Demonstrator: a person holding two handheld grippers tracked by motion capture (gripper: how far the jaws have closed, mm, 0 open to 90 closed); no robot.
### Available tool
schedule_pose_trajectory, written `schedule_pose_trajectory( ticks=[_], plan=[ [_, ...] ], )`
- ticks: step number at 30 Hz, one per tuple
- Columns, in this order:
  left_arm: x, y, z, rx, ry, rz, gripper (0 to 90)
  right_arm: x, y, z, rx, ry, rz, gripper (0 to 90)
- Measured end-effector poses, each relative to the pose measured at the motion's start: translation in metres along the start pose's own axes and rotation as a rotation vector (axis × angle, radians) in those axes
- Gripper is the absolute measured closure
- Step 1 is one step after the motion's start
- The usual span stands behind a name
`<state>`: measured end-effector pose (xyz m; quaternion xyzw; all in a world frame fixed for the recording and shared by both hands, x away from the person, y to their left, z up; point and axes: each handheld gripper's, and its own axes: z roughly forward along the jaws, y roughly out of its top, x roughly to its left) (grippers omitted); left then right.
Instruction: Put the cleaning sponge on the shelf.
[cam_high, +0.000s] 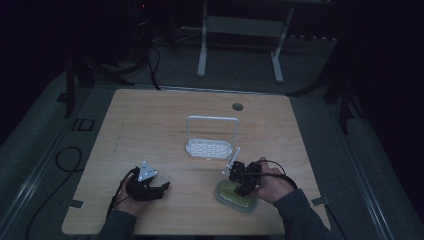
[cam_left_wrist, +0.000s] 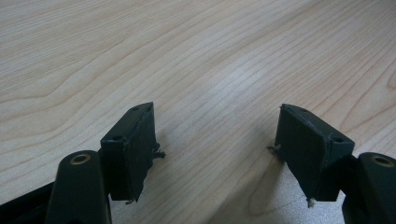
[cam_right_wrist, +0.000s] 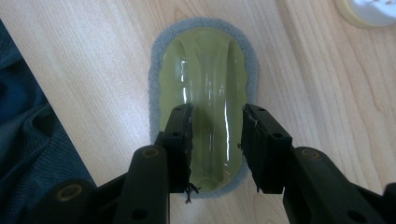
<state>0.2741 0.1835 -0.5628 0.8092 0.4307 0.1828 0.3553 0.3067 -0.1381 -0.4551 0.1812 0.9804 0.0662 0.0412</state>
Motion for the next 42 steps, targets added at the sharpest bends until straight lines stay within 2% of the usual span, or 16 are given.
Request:
schedule_pose_trajectory(
  ticks=[4,16,29,31,35,42],
  plan=[
    [0.000,0.000,0.000,0.000,0.000,0.000,29.5,-0.002,0.002,0.003,0.015,0.034,-0.005,62.9],
    [0.000,0.000,0.000,0.000,0.000,0.000,29.5,-0.006,0.009,0.014,0.096,0.070,-0.018,63.5],
    [0.000,0.000,0.000,0.000,0.000,0.000,29.5,-0.010,0.015,0.022,0.148,0.101,-0.031,70.4],
    [0.000,0.000,0.000,0.000,0.000,0.000,29.5,-0.011,0.015,0.022,0.148,0.101,-0.035,70.5],
    [0.000,0.000,0.000,0.000,0.000,0.000,29.4,-0.009,0.016,0.021,0.154,0.080,-0.074,71.1],
    [0.000,0.000,0.000,0.000,0.000,0.000,29.4,-0.008,0.017,0.015,0.135,0.058,-0.113,71.2]
  ],
)
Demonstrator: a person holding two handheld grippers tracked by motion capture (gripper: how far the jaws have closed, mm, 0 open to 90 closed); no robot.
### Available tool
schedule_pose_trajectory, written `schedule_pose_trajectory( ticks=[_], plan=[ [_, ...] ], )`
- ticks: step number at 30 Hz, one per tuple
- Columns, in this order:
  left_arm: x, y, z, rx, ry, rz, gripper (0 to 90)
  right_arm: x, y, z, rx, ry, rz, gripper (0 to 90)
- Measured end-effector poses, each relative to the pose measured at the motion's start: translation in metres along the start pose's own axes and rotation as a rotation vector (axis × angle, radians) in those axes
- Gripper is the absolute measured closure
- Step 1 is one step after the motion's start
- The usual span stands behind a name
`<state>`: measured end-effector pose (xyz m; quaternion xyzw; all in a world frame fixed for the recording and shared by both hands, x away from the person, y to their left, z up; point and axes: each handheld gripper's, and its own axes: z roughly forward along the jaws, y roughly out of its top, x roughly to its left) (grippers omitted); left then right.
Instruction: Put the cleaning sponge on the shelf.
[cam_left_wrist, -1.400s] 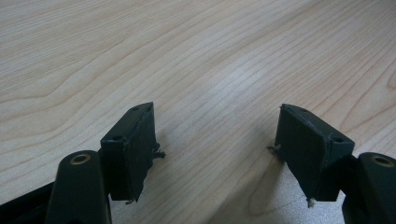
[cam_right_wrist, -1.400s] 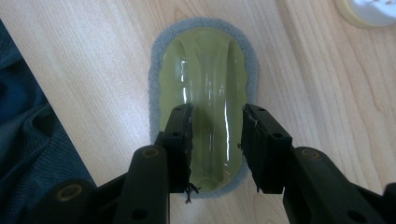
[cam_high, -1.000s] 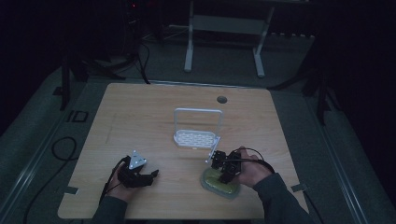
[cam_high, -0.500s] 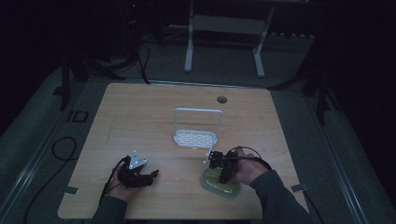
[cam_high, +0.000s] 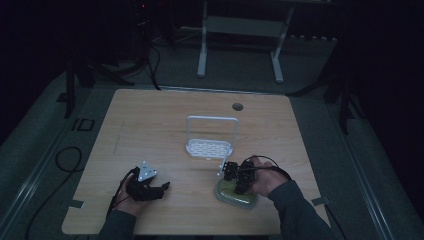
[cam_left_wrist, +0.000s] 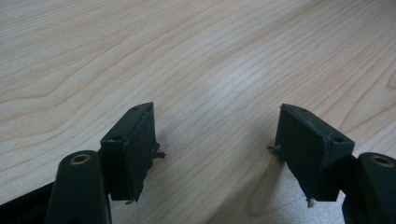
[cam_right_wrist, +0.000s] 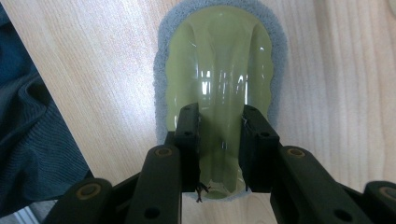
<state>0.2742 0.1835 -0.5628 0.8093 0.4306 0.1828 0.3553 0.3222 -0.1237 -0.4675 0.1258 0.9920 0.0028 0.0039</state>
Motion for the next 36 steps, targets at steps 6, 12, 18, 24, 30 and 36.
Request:
schedule_pose_trajectory(
  ticks=[6,12,18,24,30,36],
  plan=[
    [0.000,0.000,0.000,0.000,0.000,0.000,29.5,0.003,0.001,-0.006,-0.020,-0.045,-0.061,71.3],
    [0.000,0.000,0.000,0.000,0.000,0.000,29.4,0.002,0.004,-0.010,-0.043,-0.076,-0.085,71.3],
    [0.000,0.000,0.000,0.000,0.000,0.000,29.5,-0.004,0.006,-0.012,-0.067,-0.082,-0.080,71.3],
    [0.000,0.000,0.000,0.000,0.000,0.000,29.5,-0.009,0.007,-0.013,-0.084,-0.105,-0.069,71.3],
    [0.000,0.000,0.000,0.000,0.001,0.001,29.5,-0.012,0.009,-0.015,-0.094,-0.136,-0.077,71.4],
    [0.000,0.000,0.000,0.000,0.001,0.001,29.5,-0.009,0.015,-0.018,-0.098,-0.164,-0.104,71.3]
  ],
)
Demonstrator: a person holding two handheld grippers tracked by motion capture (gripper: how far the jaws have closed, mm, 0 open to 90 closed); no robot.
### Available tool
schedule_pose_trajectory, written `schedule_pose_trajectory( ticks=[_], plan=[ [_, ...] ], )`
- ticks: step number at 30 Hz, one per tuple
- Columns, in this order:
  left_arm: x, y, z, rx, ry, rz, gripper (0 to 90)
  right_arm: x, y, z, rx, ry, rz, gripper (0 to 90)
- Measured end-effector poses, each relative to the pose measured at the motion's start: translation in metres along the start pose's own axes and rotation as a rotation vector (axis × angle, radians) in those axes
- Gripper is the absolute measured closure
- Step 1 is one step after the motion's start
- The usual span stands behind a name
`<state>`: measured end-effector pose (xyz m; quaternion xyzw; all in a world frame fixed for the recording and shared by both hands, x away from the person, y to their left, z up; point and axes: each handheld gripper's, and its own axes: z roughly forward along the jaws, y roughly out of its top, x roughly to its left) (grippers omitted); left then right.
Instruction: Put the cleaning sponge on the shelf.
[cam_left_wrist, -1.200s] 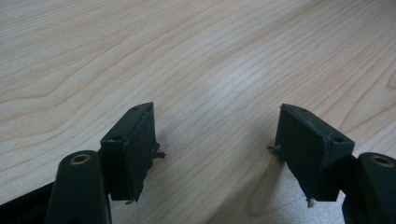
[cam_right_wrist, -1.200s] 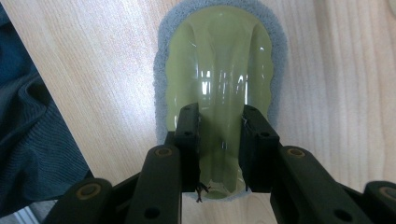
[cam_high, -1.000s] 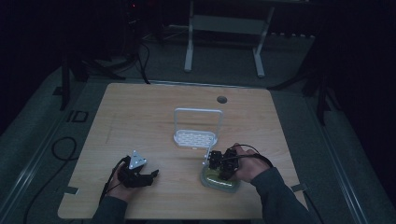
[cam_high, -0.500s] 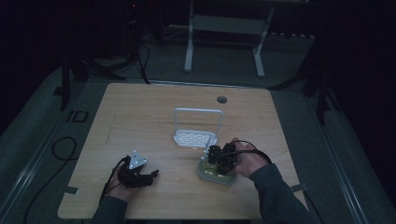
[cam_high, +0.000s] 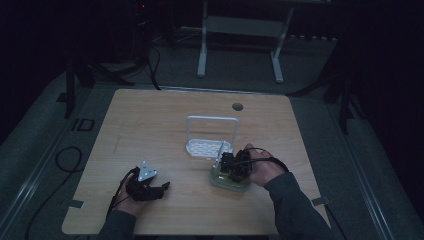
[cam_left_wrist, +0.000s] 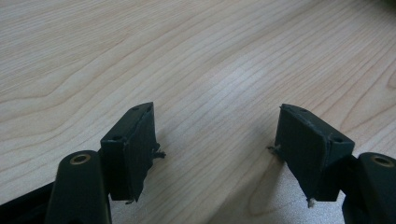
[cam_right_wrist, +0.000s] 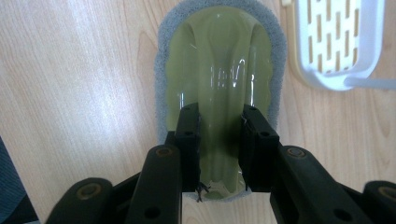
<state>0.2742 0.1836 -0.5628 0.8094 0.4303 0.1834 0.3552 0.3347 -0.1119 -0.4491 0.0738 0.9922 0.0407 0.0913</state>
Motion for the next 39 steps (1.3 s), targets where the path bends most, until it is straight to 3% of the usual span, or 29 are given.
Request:
schedule_pose_trajectory(
  ticks=[39],
  plan=[
    [0.000,0.000,0.000,0.001,-0.003,0.003,29.1,-0.009,0.038,-0.009,-0.021,-0.130,-0.107,71.4]
  ],
)
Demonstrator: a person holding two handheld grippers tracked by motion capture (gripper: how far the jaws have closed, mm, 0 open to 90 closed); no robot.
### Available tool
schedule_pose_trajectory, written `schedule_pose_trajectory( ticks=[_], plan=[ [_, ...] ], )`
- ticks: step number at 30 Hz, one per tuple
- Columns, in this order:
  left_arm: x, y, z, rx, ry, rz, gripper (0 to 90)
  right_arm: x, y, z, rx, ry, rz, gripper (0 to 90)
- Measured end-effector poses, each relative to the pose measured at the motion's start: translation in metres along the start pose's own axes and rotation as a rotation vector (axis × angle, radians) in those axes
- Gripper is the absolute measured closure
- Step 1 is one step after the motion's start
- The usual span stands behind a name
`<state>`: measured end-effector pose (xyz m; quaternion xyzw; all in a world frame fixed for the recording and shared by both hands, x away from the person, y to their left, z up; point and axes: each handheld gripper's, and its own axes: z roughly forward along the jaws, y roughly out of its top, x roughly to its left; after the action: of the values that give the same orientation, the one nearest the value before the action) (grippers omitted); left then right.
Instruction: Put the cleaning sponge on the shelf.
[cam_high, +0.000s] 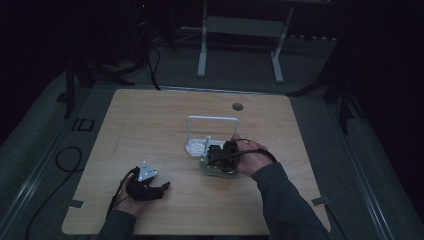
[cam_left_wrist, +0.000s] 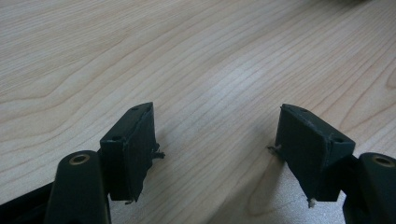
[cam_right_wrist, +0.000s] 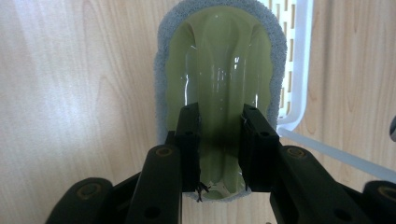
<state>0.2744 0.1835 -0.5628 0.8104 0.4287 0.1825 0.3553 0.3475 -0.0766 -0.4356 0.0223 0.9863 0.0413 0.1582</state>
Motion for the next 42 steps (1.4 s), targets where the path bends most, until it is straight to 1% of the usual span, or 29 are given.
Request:
schedule_pose_trajectory(
  ticks=[3,7,15,21,22,28,30,32,36,42],
  plan=[
    [0.000,0.000,0.000,0.000,-0.001,0.000,29.1,-0.002,0.002,0.001,0.003,-0.014,-0.006,71.4],
    [0.000,0.000,0.000,0.001,-0.001,0.001,29.1,-0.004,0.004,0.000,-0.012,-0.023,-0.001,71.4],
    [0.000,0.000,0.000,0.001,-0.002,0.002,29.1,-0.006,0.009,0.001,0.004,-0.065,-0.020,71.5],
    [0.000,0.000,0.000,0.002,-0.003,0.004,29.0,-0.007,0.016,0.001,-0.005,-0.071,-0.032,71.5],
    [0.000,0.000,0.000,0.002,-0.004,0.005,29.1,-0.007,0.017,0.001,-0.004,-0.076,-0.041,71.5],
    [0.000,0.000,0.000,0.002,-0.003,0.005,29.0,-0.008,0.024,0.001,-0.011,-0.089,-0.052,71.5],
    [0.000,0.000,0.000,0.003,-0.003,0.005,29.0,-0.010,0.025,0.001,-0.011,-0.095,-0.056,71.5],
    [0.000,0.000,0.000,0.002,-0.004,0.005,29.0,-0.011,0.025,0.002,-0.016,-0.091,-0.056,71.5],
    [0.000,0.000,0.000,0.002,-0.004,0.005,29.0,-0.013,0.025,0.007,-0.018,-0.094,-0.074,71.5],
    [0.000,0.000,0.000,0.002,-0.005,0.005,29.0,-0.018,0.025,0.010,-0.015,-0.107,-0.070,71.5]
  ],
)
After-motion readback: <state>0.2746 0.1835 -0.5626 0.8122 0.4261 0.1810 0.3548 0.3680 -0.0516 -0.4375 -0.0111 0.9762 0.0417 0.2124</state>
